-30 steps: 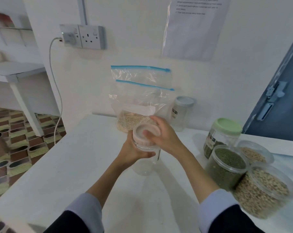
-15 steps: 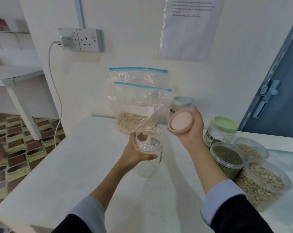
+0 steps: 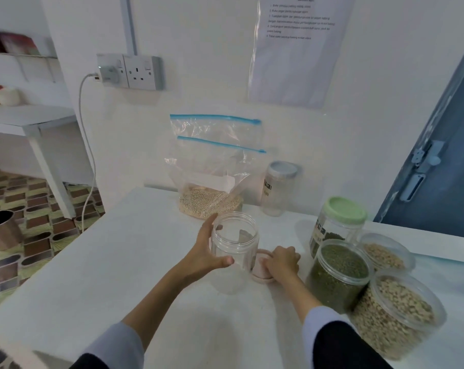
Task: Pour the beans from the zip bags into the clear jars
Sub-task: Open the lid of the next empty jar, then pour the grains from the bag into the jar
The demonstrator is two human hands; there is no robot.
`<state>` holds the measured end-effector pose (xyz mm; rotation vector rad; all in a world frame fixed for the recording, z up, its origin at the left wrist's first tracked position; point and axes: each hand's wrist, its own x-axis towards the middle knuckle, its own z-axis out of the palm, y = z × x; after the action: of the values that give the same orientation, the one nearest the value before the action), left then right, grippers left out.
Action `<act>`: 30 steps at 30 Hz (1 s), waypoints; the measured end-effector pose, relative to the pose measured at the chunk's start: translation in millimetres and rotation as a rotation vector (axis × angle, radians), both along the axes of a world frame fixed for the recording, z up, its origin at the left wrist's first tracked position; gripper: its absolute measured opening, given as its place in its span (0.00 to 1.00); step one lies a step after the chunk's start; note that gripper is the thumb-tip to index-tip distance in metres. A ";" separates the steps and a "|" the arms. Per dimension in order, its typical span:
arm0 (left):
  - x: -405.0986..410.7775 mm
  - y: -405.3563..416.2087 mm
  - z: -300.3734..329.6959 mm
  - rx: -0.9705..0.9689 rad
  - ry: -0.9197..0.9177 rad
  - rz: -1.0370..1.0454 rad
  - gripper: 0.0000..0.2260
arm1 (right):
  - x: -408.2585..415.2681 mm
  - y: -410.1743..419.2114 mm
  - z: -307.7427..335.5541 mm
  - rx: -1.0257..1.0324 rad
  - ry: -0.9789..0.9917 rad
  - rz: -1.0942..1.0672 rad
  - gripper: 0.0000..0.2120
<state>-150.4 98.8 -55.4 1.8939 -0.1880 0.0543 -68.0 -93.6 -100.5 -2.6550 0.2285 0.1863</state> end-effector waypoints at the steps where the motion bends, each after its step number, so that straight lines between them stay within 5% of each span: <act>1: -1.9 3.6 3.6 0.003 0.023 0.010 0.57 | 2.7 -0.1 1.3 -0.039 0.013 0.029 0.23; 5: -2.3 33.5 26.6 -0.105 0.048 0.159 0.48 | 28.9 -0.6 22.2 -0.032 0.063 0.088 0.18; 10: 37.6 80.0 65.7 -0.007 -0.167 0.537 0.11 | 75.2 14.8 94.3 0.319 -0.265 -0.008 0.07; 14: 81.7 104.8 100.5 0.136 -0.247 0.616 0.08 | 115.5 35.8 159.4 0.505 -0.395 -0.111 0.10; 22: 166.1 83.3 155.0 0.419 -0.398 0.393 0.07 | 174.0 59.5 174.2 0.954 -0.180 -0.211 0.08; 30: 201.7 43.9 186.7 0.457 -0.441 0.165 0.10 | 147.3 81.1 189.5 1.331 -0.543 -0.004 0.08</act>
<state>51.4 142.7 131.3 2.3302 -0.3661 0.5874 79.2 -12.5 89.0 -1.2982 -0.0750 -0.2995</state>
